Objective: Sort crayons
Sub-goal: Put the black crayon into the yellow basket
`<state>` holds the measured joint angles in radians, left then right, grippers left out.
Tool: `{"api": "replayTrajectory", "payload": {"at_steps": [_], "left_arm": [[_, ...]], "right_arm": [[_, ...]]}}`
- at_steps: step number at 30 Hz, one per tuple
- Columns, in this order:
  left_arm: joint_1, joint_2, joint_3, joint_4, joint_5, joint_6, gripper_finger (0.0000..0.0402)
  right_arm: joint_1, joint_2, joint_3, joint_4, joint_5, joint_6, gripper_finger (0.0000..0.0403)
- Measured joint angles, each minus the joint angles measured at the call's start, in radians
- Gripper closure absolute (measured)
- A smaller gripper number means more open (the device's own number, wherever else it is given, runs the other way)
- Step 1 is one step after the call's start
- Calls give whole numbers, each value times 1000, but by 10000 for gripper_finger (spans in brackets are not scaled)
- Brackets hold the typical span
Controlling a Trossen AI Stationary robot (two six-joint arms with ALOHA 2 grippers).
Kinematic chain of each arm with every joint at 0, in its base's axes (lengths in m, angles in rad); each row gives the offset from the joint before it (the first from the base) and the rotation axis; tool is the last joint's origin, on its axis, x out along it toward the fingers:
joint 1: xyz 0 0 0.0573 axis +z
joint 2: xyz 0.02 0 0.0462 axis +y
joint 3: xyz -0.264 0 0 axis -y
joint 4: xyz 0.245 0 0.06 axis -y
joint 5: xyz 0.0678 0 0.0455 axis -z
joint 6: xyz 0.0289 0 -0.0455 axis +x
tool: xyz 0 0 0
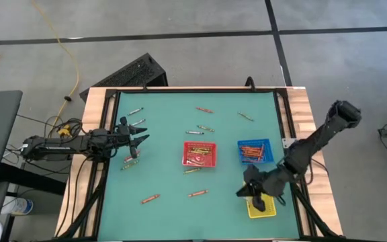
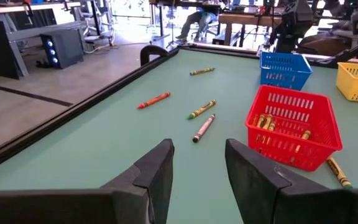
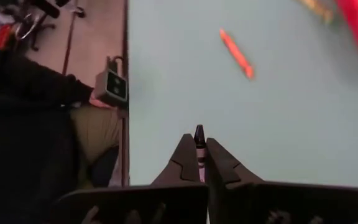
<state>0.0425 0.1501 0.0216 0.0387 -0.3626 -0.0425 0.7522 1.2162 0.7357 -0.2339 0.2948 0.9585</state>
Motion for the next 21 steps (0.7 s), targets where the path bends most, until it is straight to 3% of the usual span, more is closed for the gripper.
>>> {"api": "replayTrajectory", "payload": {"at_steps": [6, 12, 21], "left_arm": [[0, 0, 0, 0, 0, 0, 267], [0, 0, 0, 0, 0, 0, 267], [0, 0, 0, 0, 0, -3, 267]], "right_arm": [[97, 38, 0, -107, 65, 295, 401], [119, 49, 0, -189, 72, 521, 397], [109, 49, 1, -344, 51, 597, 394]]}}
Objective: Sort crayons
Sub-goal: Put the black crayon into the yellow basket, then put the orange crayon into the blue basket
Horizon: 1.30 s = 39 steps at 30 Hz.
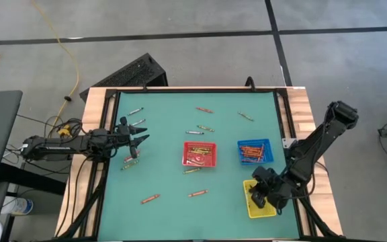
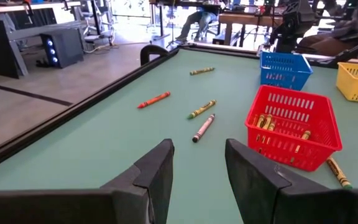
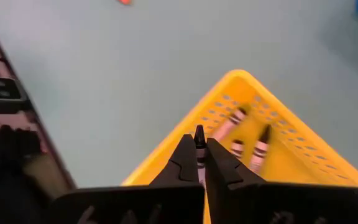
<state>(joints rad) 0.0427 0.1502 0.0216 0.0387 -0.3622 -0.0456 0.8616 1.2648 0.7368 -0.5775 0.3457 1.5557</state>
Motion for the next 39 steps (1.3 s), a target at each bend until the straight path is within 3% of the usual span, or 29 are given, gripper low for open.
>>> {"api": "replayTrajectory", "payload": {"at_steps": [17, 29, 39], "left_arm": [[0, 0, 0, 0, 0, 0, 267], [0, 0, 0, 0, 0, 0, 267], [0, 0, 0, 0, 0, 0, 267]], "right_arm": [[0, 0, 0, -24, 20, -90, 392], [0, 0, 0, -29, 1, -92, 309], [-27, -38, 1, -4, -10, -200, 302]]}}
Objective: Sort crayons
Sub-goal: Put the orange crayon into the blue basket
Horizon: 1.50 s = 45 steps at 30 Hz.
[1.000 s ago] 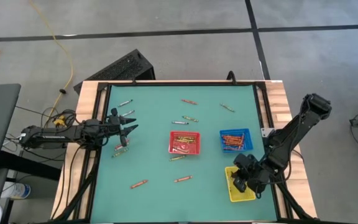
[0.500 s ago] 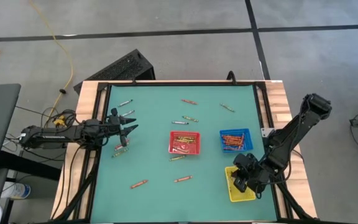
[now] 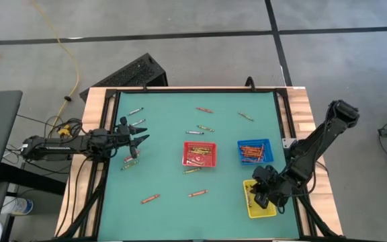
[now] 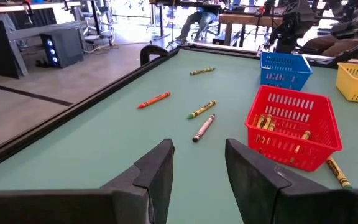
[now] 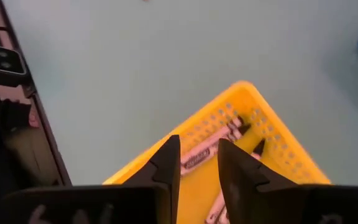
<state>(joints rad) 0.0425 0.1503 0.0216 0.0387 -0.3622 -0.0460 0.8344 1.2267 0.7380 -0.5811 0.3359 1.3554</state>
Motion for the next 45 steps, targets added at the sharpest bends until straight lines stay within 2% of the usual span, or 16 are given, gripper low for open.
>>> {"api": "replayTrajectory", "payload": {"at_steps": [6, 9, 12, 16, 21, 29, 34, 40, 45], "left_arm": [[0, 0, 0, 0, 0, 3, 267], [0, 0, 0, 0, 0, 4, 267], [0, 0, 0, 0, 0, 4, 267], [0, 0, 0, 0, 0, 4, 267], [0, 0, 0, 0, 0, 4, 267], [0, 0, 0, 0, 0, 0, 267], [0, 0, 0, 0, 0, 0, 267], [0, 0, 0, 0, 0, 0, 267], [0, 0, 0, 8, 0, -16, 267]], "right_arm": [[-69, -5, 67, -12, 12, -212, 302], [-121, 5, 104, 12, 66, -374, 302], [-182, 5, 111, 121, 113, -563, 302], [-264, 5, 112, 286, 112, -804, 302], [-360, 5, 112, 416, 112, -1009, 302], [-434, 5, 111, 421, 111, -1152, 302], [-495, 5, 98, 509, 111, -1276, 302], [-563, 5, 96, 530, 95, -1277, 302], [-563, 5, 96, 529, 48, -1275, 302]]}}
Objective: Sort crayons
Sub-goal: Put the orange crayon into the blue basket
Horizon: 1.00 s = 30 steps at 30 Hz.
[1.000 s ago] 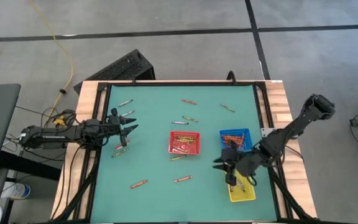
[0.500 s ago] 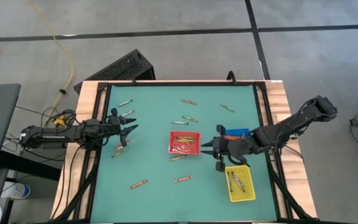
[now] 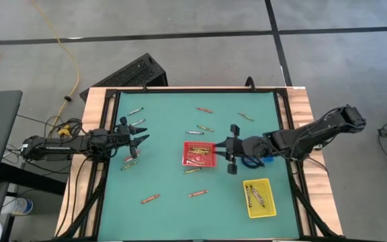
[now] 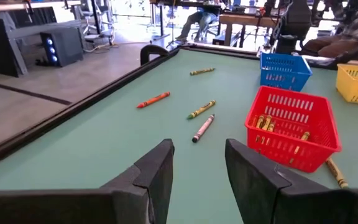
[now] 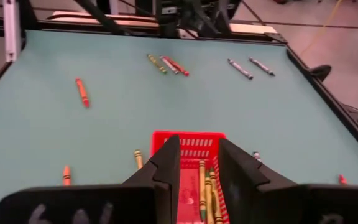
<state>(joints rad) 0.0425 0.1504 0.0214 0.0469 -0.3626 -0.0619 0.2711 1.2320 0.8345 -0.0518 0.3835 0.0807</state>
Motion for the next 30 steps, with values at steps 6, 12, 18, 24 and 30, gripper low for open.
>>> {"api": "replayTrajectory", "payload": {"at_steps": [6, 12, 18, 24, 30], "left_arm": [[-1, 0, 0, 30, 70, -315, 267], [3, 0, 0, 17, -147, -498, 267], [3, 9, 34, 41, 0, -490, 267], [3, 138, 188, -41, 20, -431, 267], [-7, 373, 431, -320, 155, -478, 267]], "right_arm": [[30, 0, 0, 0, 0, 0, 302], [52, 0, 0, 0, -1, 8, 302], [77, 0, 0, -1, -2, 0, 302], [83, 0, -1, -3, -1, -3, 302], [81, 0, -1, -3, 0, -2, 302]]}}
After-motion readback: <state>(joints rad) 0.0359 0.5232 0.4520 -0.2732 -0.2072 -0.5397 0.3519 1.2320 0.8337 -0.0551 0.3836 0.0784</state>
